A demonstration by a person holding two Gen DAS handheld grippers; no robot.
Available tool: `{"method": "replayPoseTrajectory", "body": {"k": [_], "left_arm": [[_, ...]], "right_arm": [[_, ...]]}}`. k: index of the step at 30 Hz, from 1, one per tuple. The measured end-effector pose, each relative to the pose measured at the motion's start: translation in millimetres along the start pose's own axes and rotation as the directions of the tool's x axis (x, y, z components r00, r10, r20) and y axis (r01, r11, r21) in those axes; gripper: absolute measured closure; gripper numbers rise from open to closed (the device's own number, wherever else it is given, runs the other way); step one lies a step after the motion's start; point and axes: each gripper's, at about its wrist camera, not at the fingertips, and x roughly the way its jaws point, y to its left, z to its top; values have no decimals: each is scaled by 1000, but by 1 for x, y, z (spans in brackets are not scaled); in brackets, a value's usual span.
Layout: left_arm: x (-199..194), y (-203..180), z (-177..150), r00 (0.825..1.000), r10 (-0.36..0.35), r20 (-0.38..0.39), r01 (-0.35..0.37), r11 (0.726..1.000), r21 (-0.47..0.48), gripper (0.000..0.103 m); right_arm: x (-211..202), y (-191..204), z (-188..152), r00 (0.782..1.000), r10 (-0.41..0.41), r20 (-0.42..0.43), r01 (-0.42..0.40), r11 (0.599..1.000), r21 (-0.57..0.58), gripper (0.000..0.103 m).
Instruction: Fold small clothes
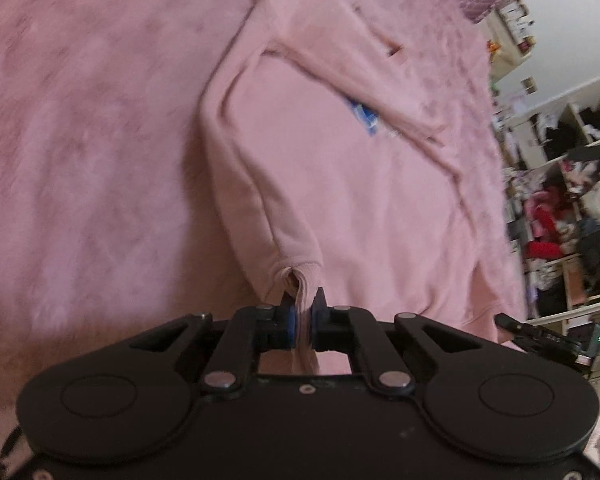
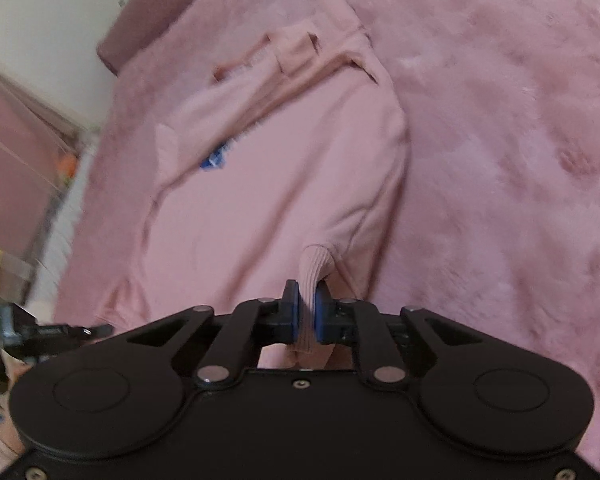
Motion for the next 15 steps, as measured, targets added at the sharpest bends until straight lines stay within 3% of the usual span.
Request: {"method": "replayPoseTrajectory", "body": {"k": [10,15], "left_arm": [[-10,-44,82,990,-92,105,80,991,108,99],[-3,-56,134,979,-116,170,93,986,139,100]], "right_arm": [[8,23,75,981,134,141,-140,990,36,94],[27,29,122,968,148,205,-159,986,40,94]]}}
